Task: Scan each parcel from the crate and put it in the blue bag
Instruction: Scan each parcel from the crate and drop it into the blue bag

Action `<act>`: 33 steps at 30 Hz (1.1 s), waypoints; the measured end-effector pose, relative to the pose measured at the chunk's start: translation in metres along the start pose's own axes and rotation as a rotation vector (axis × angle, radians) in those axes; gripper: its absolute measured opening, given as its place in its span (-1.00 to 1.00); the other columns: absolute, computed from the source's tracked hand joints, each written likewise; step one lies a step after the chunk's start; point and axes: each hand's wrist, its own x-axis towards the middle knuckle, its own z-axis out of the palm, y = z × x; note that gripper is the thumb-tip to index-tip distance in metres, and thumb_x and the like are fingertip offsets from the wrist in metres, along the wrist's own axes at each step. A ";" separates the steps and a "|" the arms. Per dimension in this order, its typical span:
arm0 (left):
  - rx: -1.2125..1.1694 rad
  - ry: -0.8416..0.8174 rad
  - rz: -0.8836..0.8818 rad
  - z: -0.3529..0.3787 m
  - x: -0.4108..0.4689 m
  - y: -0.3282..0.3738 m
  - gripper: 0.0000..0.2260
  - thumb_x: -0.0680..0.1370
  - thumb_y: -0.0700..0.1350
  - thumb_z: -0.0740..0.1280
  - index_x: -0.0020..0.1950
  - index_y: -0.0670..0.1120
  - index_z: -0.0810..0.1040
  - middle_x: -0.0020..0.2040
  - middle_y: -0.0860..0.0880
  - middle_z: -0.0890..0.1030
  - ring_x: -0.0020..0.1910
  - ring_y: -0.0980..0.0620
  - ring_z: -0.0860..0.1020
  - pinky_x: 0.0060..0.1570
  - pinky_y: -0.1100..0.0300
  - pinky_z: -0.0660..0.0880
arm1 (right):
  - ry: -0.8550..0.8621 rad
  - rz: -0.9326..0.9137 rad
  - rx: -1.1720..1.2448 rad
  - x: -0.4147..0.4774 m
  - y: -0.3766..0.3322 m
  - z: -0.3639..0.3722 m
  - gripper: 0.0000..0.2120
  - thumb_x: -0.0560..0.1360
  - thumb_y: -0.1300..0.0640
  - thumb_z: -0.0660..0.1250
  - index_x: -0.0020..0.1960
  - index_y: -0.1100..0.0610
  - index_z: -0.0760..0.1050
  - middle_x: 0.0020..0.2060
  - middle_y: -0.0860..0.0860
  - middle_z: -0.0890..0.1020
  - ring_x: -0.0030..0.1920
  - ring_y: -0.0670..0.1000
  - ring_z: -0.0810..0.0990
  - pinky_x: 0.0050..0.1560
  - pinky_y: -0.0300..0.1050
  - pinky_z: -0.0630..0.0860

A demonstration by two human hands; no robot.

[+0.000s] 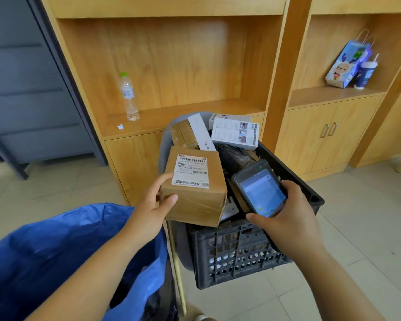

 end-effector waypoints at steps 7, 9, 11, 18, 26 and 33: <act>-0.360 0.229 -0.228 0.003 0.004 0.010 -0.78 0.58 0.22 0.14 -0.04 0.24 0.56 -0.11 0.20 0.65 -0.21 0.20 0.63 -0.21 -0.02 0.62 | -0.057 -0.044 -0.040 -0.005 -0.015 0.005 -0.06 0.13 -0.17 0.58 0.37 -0.02 0.20 0.13 -0.09 0.46 0.09 -0.01 0.47 -0.02 0.02 0.52; -0.430 0.257 -0.276 0.005 0.009 0.013 -0.90 0.60 0.12 0.22 0.02 0.23 0.53 -0.09 0.15 0.65 -0.18 0.13 0.62 -0.21 -0.09 0.61 | -0.091 -0.061 -0.059 -0.005 -0.020 0.007 -0.06 0.12 -0.20 0.57 0.36 -0.02 0.19 0.12 -0.09 0.46 0.09 0.01 0.49 -0.02 0.06 0.54; -0.534 0.244 -0.361 0.005 0.013 0.014 -0.80 0.57 0.02 0.31 0.16 0.26 0.43 -0.04 0.09 0.62 -0.08 0.03 0.58 -0.18 -0.15 0.59 | -0.100 -0.078 -0.069 -0.006 -0.023 0.007 -0.08 0.12 -0.20 0.57 0.34 -0.03 0.21 0.08 -0.11 0.45 0.07 0.00 0.49 -0.04 0.04 0.55; -0.759 -0.093 -0.667 -0.006 0.011 0.009 -0.51 0.30 -0.07 0.43 0.23 -0.04 0.50 0.16 -0.20 0.57 0.15 -0.24 0.52 0.14 -0.24 0.46 | -0.119 -0.061 -0.026 -0.008 -0.021 0.003 -0.11 0.13 -0.14 0.60 0.31 -0.06 0.21 0.04 -0.11 0.46 0.01 -0.01 0.50 -0.10 -0.02 0.55; -0.617 0.101 -0.433 -0.015 -0.006 -0.002 -0.67 0.37 -0.20 0.46 0.12 -0.08 0.56 0.03 -0.08 0.65 0.00 -0.05 0.58 0.09 -0.02 0.47 | -0.126 -0.086 -0.116 -0.014 -0.028 -0.002 -0.05 0.12 -0.21 0.57 0.36 -0.03 0.18 0.11 -0.07 0.47 0.06 0.02 0.50 -0.03 0.06 0.56; -0.189 0.416 -0.240 -0.052 -0.037 -0.021 -0.42 0.31 -0.11 0.56 0.25 0.05 0.39 0.15 0.09 0.54 0.13 0.06 0.53 -0.15 0.29 0.52 | -0.188 -0.237 -0.292 -0.020 -0.057 0.003 -0.09 0.18 -0.19 0.54 0.39 0.00 0.19 0.18 -0.04 0.47 0.11 0.05 0.47 -0.07 -0.03 0.48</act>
